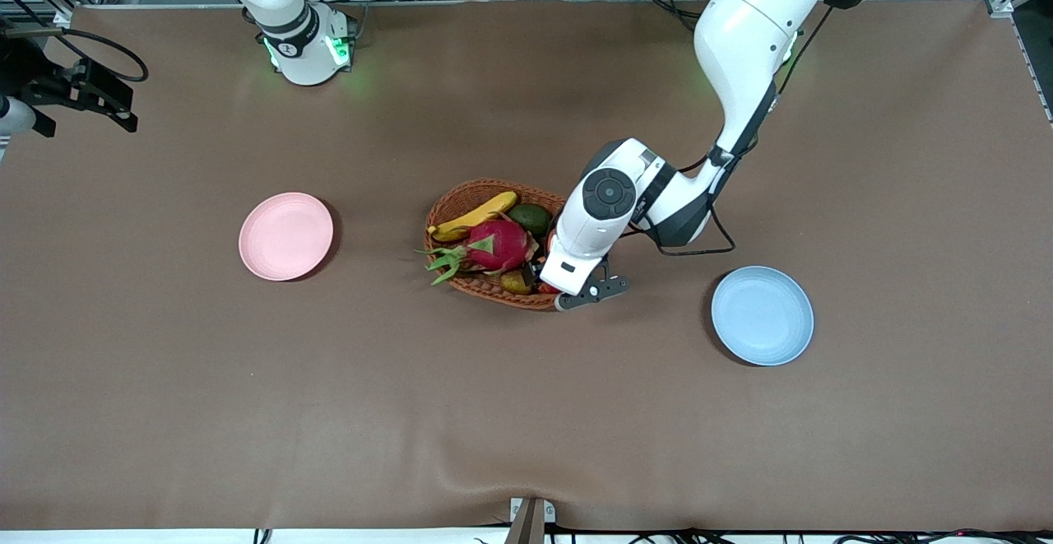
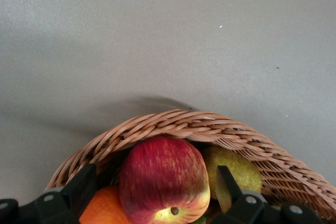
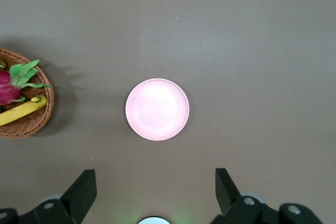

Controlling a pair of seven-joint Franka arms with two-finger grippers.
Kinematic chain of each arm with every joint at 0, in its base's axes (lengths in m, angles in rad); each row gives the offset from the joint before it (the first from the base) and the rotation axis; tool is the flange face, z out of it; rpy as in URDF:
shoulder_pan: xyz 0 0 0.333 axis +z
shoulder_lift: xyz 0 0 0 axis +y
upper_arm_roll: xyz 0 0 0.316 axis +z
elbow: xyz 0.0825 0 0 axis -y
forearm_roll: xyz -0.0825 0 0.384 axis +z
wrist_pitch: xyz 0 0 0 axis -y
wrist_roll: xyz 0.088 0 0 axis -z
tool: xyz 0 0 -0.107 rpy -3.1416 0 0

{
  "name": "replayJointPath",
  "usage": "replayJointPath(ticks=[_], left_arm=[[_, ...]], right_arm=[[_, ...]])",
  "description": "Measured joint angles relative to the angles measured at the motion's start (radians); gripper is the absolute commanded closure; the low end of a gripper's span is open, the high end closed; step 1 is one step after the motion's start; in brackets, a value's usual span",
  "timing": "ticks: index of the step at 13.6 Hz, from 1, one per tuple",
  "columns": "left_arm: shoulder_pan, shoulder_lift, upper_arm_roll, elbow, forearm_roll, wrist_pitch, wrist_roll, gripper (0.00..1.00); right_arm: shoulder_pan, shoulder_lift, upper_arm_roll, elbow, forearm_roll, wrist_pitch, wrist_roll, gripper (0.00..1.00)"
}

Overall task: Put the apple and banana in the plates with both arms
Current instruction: 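Lower the left gripper onto the red apple and close it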

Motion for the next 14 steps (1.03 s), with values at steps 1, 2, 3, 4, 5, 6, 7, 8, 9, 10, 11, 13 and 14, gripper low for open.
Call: replayJointPath(ticks=[1,2,3,4,5,6,7,8,9,10,11,13,14], left_arm=[[-0.001,0.001,0.0,0.001,0.0,0.0,0.0,0.0],[-0.004,0.002,0.0,0.002,0.0,0.0,-0.001,0.0],[-0.007,0.003,0.0,0.003,0.0,0.0,-0.008,0.0],[-0.011,0.005,0.0,0.004,0.0,0.0,-0.022,0.0],[-0.017,0.009,0.001,0.006,0.0,0.0,-0.033,0.0],[-0.023,0.014,0.003,0.01,0.0,0.0,-0.04,0.0],[-0.029,0.018,0.005,0.013,0.0,0.0,-0.042,0.0],[-0.032,0.023,0.007,0.016,0.0,0.0,-0.042,0.0],[-0.032,0.025,0.007,0.019,0.0,0.0,-0.042,0.0],[-0.032,0.028,0.009,0.021,0.0,0.0,-0.042,0.0],[-0.032,0.03,0.01,0.023,0.0,0.0,-0.042,0.07],[-0.032,0.031,0.012,0.023,0.0,0.0,-0.042,0.37],[-0.032,0.031,0.012,0.023,0.0,0.0,-0.042,0.52]], right_arm=[[0.0,0.0,0.0,0.0,0.0,0.0,0.0,0.0],[0.0,0.0,0.0,0.0,0.0,0.0,0.0,0.0],[0.0,0.0,0.0,0.0,0.0,0.0,0.0,0.0],[0.0,0.0,0.0,0.0,0.0,0.0,0.0,0.0],[0.0,0.0,0.0,0.0,0.0,0.0,0.0,0.0],[0.0,0.0,0.0,0.0,0.0,0.0,0.0,0.0],[0.0,0.0,0.0,0.0,0.0,0.0,0.0,0.0],[0.0,0.0,0.0,0.0,0.0,0.0,0.0,0.0],[0.0,0.0,0.0,0.0,0.0,0.0,0.0,0.0],[0.0,0.0,0.0,0.0,0.0,0.0,0.0,0.0],[0.0,0.0,0.0,0.0,0.0,0.0,0.0,0.0],[0.0,0.0,0.0,0.0,0.0,0.0,0.0,0.0],[0.0,0.0,-0.001,0.0,0.0,0.0,0.0,0.0]])
